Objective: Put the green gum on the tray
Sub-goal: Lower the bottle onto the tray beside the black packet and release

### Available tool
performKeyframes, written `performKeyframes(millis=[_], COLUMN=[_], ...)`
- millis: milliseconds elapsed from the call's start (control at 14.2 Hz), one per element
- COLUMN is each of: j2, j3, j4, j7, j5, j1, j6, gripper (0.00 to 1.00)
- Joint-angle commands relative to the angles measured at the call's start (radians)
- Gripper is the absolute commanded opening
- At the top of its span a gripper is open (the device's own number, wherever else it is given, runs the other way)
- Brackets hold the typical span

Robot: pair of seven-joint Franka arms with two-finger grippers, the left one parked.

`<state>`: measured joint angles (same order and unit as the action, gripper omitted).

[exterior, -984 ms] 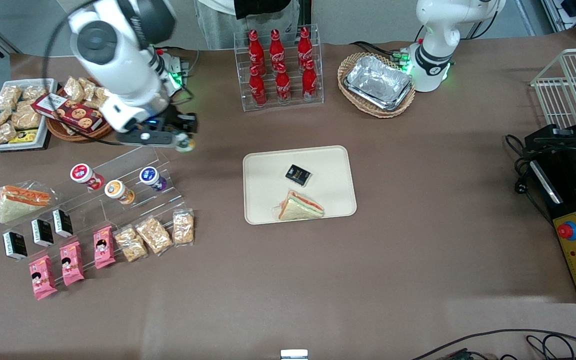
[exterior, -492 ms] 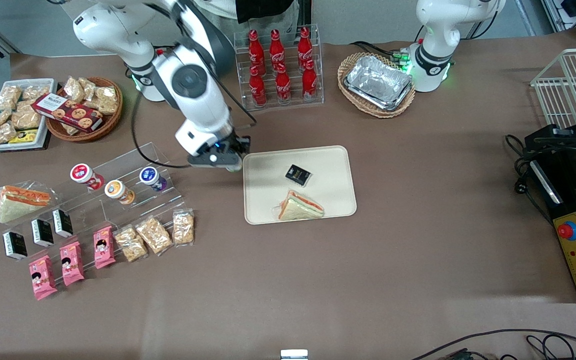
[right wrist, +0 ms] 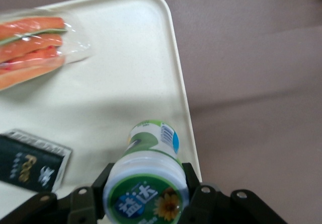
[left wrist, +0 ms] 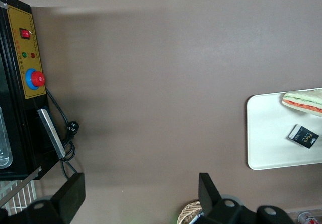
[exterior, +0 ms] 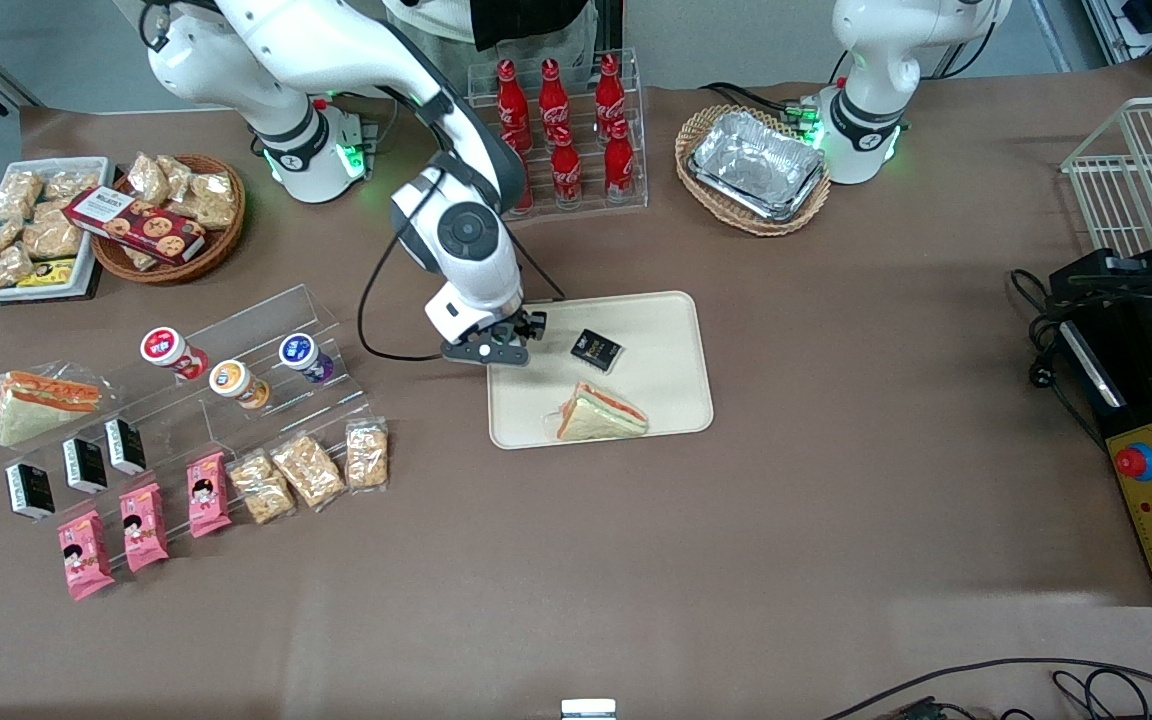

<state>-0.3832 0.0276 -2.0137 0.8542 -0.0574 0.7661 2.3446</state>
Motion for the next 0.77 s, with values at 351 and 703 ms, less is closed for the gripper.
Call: performKeyframes(millis=[351, 703], j2=[-0.036, -0.034], j3=[0.009, 0.011], j4=[-0.023, -0.039], j7=[0.019, 0.016], j5=[-0.117, -0.168], j1=[0.024, 0.032], j6=[0.073, 0.076], gripper=[0.0, 0.48])
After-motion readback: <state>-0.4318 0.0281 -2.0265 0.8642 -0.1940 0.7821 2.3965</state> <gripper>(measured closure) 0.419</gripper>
